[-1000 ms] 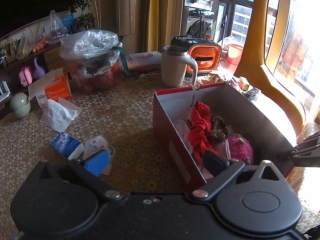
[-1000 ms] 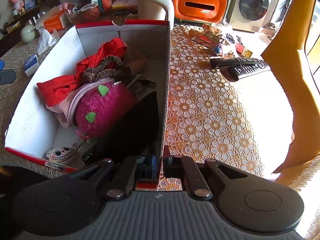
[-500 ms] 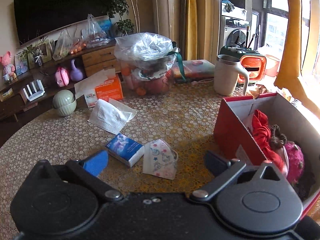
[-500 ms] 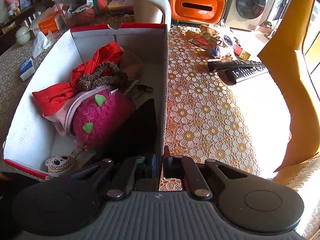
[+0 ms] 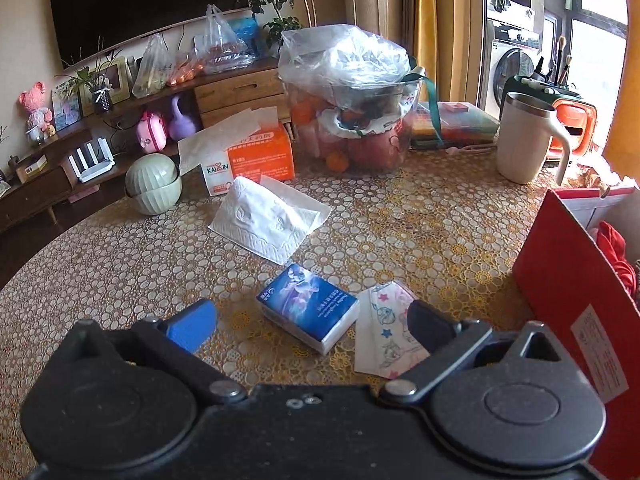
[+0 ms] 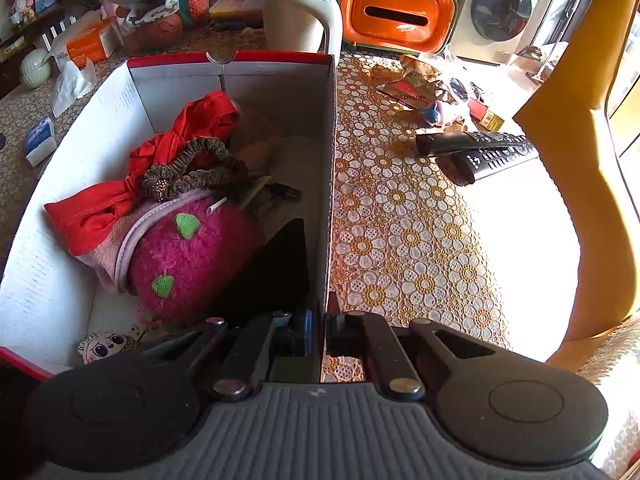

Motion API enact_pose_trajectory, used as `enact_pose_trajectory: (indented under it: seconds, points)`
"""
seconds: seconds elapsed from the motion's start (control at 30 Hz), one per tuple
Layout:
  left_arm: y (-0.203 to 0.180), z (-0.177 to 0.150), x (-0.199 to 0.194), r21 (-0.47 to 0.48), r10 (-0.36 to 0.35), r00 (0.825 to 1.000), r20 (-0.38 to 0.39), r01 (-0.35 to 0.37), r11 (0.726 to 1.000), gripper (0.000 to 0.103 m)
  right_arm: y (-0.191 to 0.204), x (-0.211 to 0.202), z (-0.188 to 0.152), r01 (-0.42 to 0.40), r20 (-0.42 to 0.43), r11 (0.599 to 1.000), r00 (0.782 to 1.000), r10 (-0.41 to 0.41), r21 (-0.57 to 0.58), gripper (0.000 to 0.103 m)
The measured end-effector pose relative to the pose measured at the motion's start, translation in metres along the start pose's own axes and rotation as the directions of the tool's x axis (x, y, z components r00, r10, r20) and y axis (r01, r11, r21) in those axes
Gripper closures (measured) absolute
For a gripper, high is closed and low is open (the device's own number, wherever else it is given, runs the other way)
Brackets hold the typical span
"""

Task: Organize objects
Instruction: 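Open the left tool and withdraw it toward the blue tissue pack, then close the left tool on the blue tissue pack and lift it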

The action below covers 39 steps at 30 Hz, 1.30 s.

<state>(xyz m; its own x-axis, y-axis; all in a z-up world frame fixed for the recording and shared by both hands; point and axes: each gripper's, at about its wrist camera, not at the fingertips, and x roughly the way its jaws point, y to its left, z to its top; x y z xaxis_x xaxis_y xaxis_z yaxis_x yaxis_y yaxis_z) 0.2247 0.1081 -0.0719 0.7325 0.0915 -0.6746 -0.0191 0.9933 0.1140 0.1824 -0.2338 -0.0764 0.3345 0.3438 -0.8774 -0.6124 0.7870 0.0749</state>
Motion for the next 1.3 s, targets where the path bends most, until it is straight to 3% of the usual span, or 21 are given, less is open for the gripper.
enact_pose_trajectory:
  seconds: [0.23,0.57,0.83,1.0,1.3]
  points:
    - [0.006,0.008,0.044,-0.024,0.028,0.997,-0.066,-0.029,0.999,0.001,-0.002,0.003,0.003,-0.010,-0.019,1.000,1.000,0.010,0.006,0.097]
    - [0.008,0.012,0.081,0.093,-0.085,0.990,-0.114,0.096,0.991,0.001,-0.006,0.005,0.006,-0.035,-0.039,0.999,0.999,0.036,0.020,0.097]
    - [0.023,0.004,0.092,0.100,-0.175,0.972,-0.159,0.192,0.976,0.002,-0.007,0.009,0.008,-0.039,-0.052,0.999,0.998,0.041,0.027,0.097]
    - [0.028,-0.001,0.098,0.096,-0.169,0.970,-0.175,0.188,0.978,0.017,-0.008,0.012,0.008,-0.039,-0.056,0.999,0.998,0.041,0.035,0.097]
    - [0.029,-0.004,0.088,0.090,-0.154,0.977,-0.145,0.168,0.982,0.021,-0.006,0.013,0.009,-0.025,-0.058,0.999,0.998,0.026,0.033,0.097]
